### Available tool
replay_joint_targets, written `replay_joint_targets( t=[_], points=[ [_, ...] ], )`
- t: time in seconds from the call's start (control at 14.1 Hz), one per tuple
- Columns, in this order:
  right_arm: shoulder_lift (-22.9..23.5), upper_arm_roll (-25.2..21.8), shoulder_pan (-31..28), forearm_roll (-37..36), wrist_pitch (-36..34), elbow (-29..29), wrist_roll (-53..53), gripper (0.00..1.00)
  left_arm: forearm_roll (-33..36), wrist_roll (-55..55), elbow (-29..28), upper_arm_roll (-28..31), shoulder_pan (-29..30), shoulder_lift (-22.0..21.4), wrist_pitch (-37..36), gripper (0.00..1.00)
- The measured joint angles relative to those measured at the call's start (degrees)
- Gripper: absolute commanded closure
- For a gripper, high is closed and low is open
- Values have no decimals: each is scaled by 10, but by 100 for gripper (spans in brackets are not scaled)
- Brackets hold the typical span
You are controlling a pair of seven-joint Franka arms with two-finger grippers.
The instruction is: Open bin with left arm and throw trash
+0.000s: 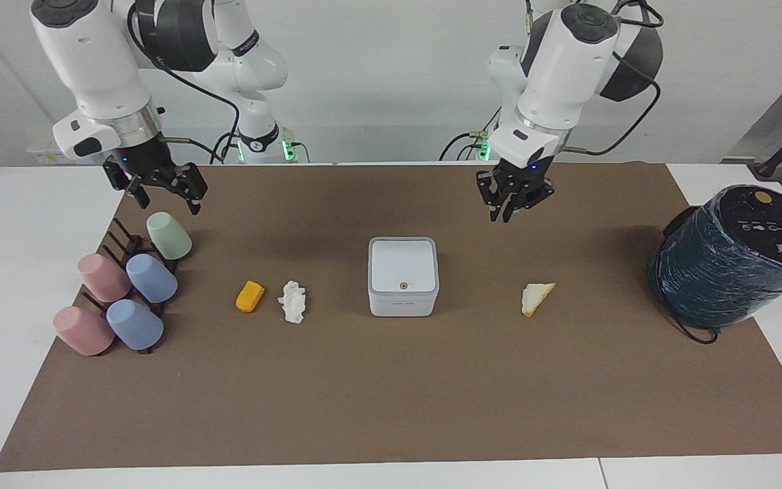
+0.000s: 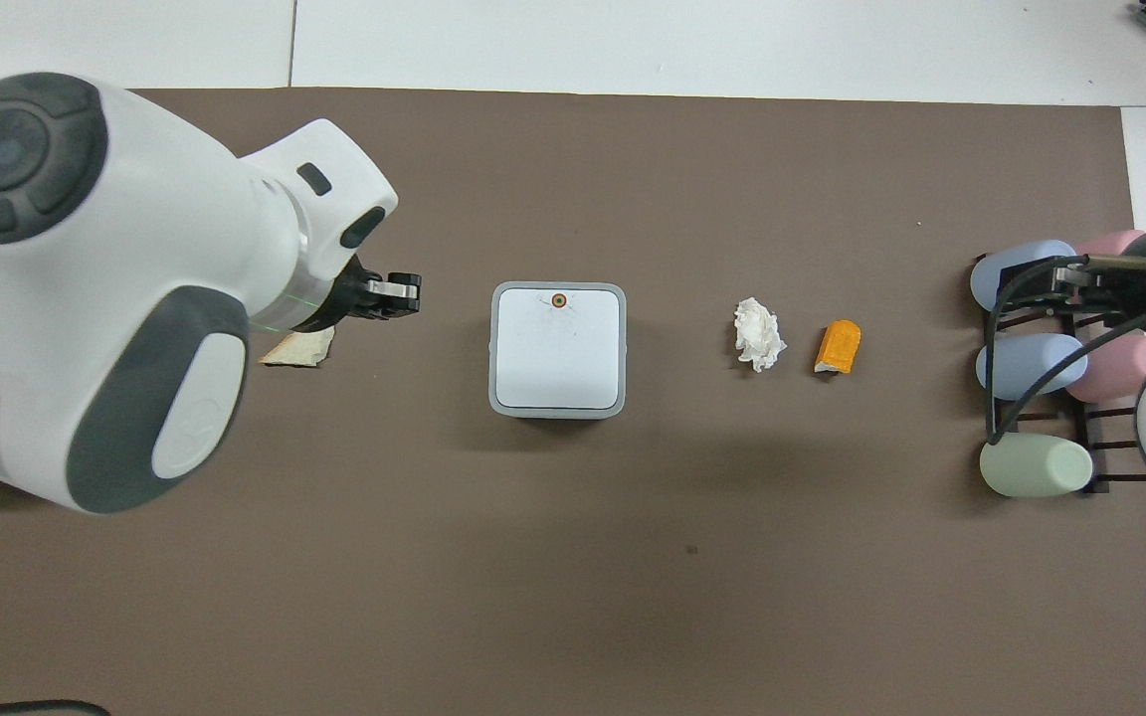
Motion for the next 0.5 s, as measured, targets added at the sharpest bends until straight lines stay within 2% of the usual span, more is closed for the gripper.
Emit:
replay_joint_targets(
  t=[0.36, 0.5],
  points=[
    [1, 0, 1, 0, 122, -81, 20, 0, -40, -42, -76, -1, -47, 3, 139, 100],
    [3, 0, 1, 0, 194, -128, 20, 0, -56, -44, -96, -1, -56, 15, 193, 100]
  ],
)
